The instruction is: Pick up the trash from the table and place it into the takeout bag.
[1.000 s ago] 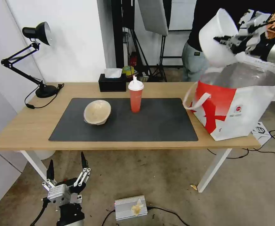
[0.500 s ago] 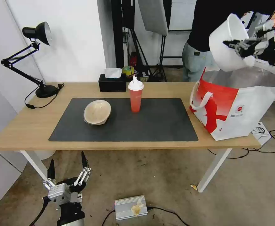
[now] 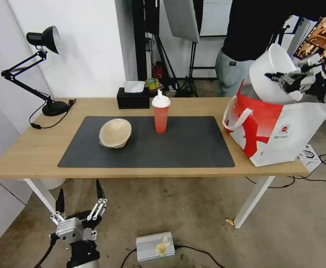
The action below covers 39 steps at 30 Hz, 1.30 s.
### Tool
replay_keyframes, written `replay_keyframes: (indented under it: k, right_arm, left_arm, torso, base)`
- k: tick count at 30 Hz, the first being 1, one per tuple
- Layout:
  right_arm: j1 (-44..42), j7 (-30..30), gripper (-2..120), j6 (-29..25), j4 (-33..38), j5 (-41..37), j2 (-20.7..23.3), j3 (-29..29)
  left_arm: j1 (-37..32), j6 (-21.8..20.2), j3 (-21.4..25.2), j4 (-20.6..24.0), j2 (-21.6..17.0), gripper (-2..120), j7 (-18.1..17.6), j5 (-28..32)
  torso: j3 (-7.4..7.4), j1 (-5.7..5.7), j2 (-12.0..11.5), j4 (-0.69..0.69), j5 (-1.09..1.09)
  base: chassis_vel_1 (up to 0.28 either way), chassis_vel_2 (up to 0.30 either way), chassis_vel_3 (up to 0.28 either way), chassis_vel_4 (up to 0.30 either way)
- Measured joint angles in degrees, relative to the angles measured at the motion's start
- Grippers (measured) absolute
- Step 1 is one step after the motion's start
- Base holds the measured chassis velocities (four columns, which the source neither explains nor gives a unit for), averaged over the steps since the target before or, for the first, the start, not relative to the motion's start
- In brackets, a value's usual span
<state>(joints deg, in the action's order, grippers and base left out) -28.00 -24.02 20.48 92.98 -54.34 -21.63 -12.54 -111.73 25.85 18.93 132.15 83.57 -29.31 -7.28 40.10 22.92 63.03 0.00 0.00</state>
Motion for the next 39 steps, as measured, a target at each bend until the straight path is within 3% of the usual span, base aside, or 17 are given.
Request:
replay_keyframes:
  k: [19, 39]
  right_arm:
    - [-6.26, 0.26, 0, -0.08, 2.53, 2.93, -3.36, -0.45]
    - [-4.3, 1.9, 0, 1.11, 2.45, 2.55, -5.84, 3.74]
  left_arm:
    - [-0.67, -0.05, 0.24, 0.68, 0.27, 100, -1.17, -0.73]
    - [-0.73, -0.07, 0.63, 1.01, 0.24, 100, -1.26, -0.64]
  torso:
    - [0.0, 0.0, 0.0, 0.0, -0.01]
    - [0.0, 0.0, 0.0, 0.0, -0.01]
  base:
    - [0.0, 0.0, 0.0, 0.0]
    - [0.0, 0.0, 0.0, 0.0]
